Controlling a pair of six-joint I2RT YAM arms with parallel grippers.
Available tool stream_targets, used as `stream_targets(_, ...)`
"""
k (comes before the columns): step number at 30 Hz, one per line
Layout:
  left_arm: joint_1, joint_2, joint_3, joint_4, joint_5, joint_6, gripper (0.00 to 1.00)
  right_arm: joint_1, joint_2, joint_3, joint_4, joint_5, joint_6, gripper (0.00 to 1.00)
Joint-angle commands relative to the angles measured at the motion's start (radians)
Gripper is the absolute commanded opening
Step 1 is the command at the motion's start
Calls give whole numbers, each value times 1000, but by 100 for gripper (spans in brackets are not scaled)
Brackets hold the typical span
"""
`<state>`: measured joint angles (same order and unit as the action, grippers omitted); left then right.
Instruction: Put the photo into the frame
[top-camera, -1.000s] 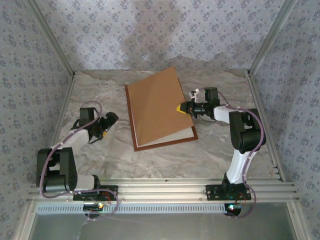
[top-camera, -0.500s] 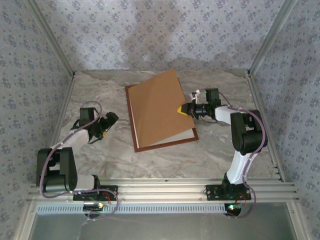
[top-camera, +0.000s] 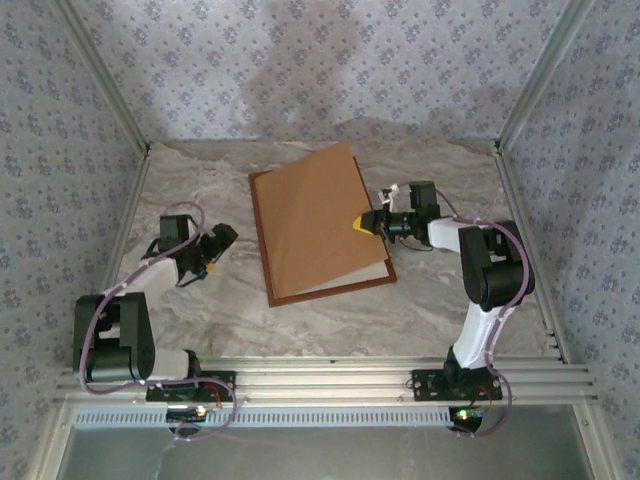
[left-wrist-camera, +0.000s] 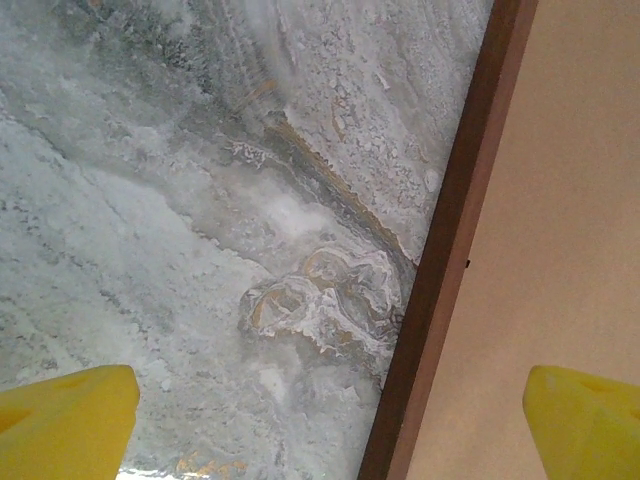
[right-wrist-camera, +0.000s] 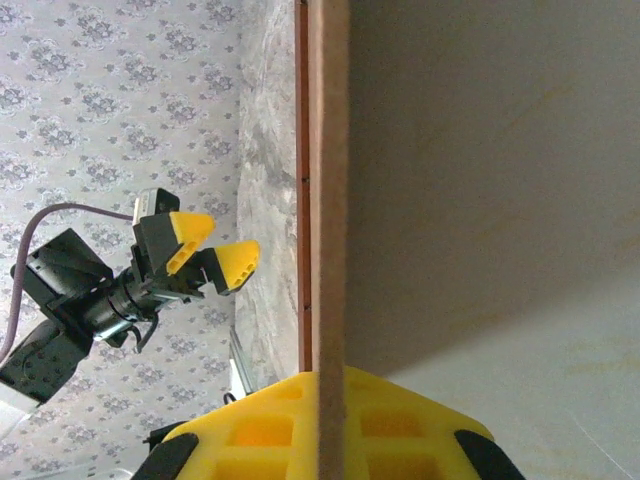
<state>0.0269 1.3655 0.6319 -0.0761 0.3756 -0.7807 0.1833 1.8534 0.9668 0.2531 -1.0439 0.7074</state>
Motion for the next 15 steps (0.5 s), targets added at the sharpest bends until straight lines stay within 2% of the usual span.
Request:
stream_targets(1,0,19,5,23,25,-13,99,17,17,-18,44,17,31,0)
stream_targets(8,-29,49,4,56,26,-30,99,30,26,-35,26,53,17,16)
stream_targets(11,-35,63,6,61,28,-29,99,29,23,-22,-50,93,-33,26)
stream_targets(15,-39,79,9,64,33,-29,99,32,10,12,-175,156,-116,32)
